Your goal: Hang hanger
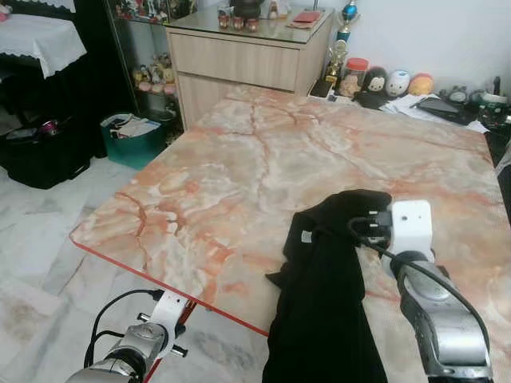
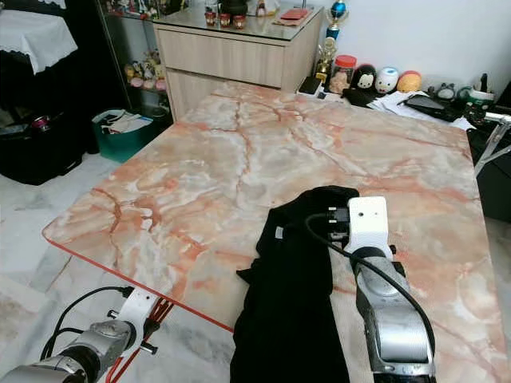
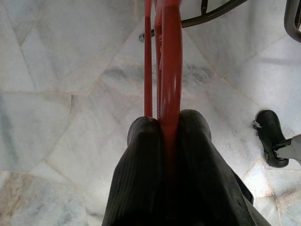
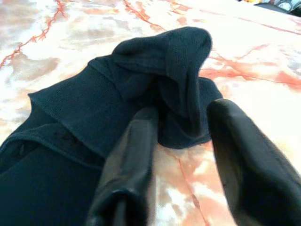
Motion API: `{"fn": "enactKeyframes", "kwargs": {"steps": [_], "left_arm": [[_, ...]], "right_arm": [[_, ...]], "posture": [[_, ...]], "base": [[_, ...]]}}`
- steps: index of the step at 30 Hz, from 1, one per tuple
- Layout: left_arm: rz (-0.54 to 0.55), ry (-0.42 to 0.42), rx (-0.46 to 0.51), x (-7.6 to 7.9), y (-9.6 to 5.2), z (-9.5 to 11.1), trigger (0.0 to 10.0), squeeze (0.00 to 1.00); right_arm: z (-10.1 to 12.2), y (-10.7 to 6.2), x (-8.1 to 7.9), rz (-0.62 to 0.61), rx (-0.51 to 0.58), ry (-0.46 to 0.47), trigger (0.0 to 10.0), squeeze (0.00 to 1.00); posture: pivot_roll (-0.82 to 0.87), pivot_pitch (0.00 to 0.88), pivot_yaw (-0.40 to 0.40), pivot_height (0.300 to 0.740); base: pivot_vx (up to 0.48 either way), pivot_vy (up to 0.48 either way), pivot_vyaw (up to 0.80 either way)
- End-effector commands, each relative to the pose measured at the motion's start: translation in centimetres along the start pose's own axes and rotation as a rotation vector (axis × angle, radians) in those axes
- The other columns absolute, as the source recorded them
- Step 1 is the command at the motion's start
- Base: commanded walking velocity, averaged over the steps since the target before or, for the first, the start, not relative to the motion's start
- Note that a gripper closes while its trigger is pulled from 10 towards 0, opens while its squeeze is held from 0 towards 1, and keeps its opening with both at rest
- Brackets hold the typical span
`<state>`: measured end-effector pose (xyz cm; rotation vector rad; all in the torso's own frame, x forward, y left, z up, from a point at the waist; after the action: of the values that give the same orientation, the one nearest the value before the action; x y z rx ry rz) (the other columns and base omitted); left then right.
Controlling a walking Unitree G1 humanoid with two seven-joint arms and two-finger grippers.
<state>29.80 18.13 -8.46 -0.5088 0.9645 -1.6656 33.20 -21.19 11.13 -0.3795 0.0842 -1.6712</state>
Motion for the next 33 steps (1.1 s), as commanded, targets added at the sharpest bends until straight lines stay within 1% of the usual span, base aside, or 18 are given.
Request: {"fn": "enactKeyframes", "kwargs": {"steps": [1, 3, 4, 5, 6, 9, 11, 14, 18, 33], "left_arm": [[0.002, 0.025, -0.014, 0.0, 0.0, -0.4, 10.0, 0.00], [0.002, 0.025, -0.015, 0.0, 0.0, -0.4, 10.0, 0.00], [0.002, 0.025, -0.015, 0.0, 0.0, -0.4, 10.0, 0.00], [0.003, 0.025, -0.015, 0.0, 0.0, -0.4, 10.0, 0.00], [0.003, 0.026, -0.015, 0.0, 0.0, -0.4, 10.0, 0.00], [0.002, 0.028, -0.015, 0.0, 0.0, -0.4, 10.0, 0.00], [0.001, 0.028, -0.013, 0.0, 0.0, -0.4, 10.0, 0.00], [0.002, 0.025, -0.012, -0.1, 0.0, -0.3, 10.0, 0.00], [0.002, 0.027, -0.014, -0.1, 0.0, -0.3, 10.0, 0.00], [0.003, 0.025, -0.012, -0.2, 0.0, -0.2, 10.0, 0.00]], "right_arm": [[0.7, -0.7, 0.2, -0.018, 0.026, 0.007, 10.0, 1.00], [0.8, -0.9, 0.4, -0.029, 0.039, 0.012, 10.0, 1.00], [1.2, -1.1, 0.5, -0.035, 0.062, 0.017, 10.0, 1.00], [1.4, -1.3, 0.4, -0.032, 0.079, 0.010, 10.0, 0.84], [1.6, -1.4, 0.4, -0.033, 0.092, -0.004, 10.0, 0.00], [2.0, -1.5, 0.1, -0.024, 0.113, 0.009, 10.0, 0.00], [3.1, -1.6, -0.1, -0.023, 0.161, 0.041, 10.0, 0.00], [3.6, -1.7, -0.3, -0.013, 0.181, 0.040, 10.0, 0.00], [3.6, -1.6, -0.3, -0.015, 0.184, 0.047, 10.0, 0.00], [3.8, -0.5, 0.9, -0.053, 0.203, 0.041, 10.0, 0.00]], "posture": [[-0.14, 0.000, -0.020, 0.740], [-0.14, 0.000, -0.020, 0.740], [-0.14, 0.000, -0.020, 0.740], [-0.14, 0.000, -0.020, 0.740], [-0.14, 0.000, -0.020, 0.740], [-0.14, 0.000, -0.020, 0.740], [-0.14, 0.000, -0.019, 0.740], [-0.13, 0.000, -0.019, 0.740], [-0.14, 0.000, -0.015, 0.740], [-0.13, 0.000, -0.014, 0.740]], "base": [[0.000, 0.000, 0.00], [0.000, 0.000, 0.00], [0.000, 0.000, 0.00], [0.000, 0.000, 0.00], [0.000, 0.000, 0.00], [0.000, 0.000, 0.00], [-0.122, 0.000, 0.00], [-0.255, 0.000, 0.00], [-0.277, 0.000, 0.00], [-0.288, 0.000, 0.00]]}}
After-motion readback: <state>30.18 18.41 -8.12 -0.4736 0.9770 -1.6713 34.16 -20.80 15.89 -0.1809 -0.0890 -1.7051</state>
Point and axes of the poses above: a point about 5 cm out from each wrist's last joint towards the gripper, its own y axis pointing out of the wrist towards the gripper, its own z axis along the axis of the wrist's last joint, x = y × z, the point moved 6 cm from there along y, pointing out of the wrist towards the gripper, and after that the axes turned 1 degree about -y, right-handed, at the moved point
